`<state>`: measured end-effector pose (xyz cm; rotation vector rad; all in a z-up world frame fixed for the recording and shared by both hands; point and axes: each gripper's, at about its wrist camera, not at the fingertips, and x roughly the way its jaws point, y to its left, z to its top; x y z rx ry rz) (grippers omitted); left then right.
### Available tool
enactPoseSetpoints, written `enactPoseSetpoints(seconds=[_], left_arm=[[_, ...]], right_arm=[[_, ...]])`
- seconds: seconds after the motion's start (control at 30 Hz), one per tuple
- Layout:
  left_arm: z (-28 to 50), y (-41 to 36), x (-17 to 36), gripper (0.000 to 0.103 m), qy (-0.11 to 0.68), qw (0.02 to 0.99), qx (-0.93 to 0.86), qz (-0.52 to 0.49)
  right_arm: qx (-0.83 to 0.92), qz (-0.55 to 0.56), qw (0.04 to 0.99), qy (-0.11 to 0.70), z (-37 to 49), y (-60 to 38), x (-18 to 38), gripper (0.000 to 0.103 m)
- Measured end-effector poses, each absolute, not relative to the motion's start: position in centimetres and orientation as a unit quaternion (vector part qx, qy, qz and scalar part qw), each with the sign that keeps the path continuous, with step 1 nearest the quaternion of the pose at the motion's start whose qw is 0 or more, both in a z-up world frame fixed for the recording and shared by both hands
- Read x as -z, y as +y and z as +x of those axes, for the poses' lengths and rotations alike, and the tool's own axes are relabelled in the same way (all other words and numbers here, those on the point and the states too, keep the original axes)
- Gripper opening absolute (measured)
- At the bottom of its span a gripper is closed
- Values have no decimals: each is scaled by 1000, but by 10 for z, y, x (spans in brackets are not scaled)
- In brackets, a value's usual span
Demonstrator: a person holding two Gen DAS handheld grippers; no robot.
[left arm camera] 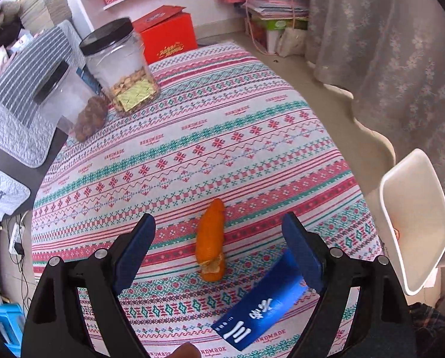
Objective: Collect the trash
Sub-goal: 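Move the left tool to the table and grasp the long orange peel, then grasp the blue box with the right tool while the left tool holds the peel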
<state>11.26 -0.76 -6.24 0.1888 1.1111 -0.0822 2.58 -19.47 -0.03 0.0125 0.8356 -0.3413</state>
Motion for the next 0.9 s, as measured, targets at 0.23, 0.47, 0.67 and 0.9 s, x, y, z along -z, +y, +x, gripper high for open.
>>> enactPoseSetpoints(seconds=[0.23, 0.47, 0.67, 0.9], left_arm=[[138, 35, 110, 76, 605, 796, 29, 17], [144, 31, 135, 54, 635, 770, 64, -7], [141, 30, 141, 20, 637, 767, 76, 2], [131, 75, 112, 17, 609, 791, 52, -34]], right_arm=[[78, 68, 864, 492, 42, -157, 37, 96], [46, 201, 801, 563, 50, -150, 74, 96], [51, 263, 773, 575, 53, -150, 87, 96], [42, 245, 763, 596, 62, -109, 104, 96]])
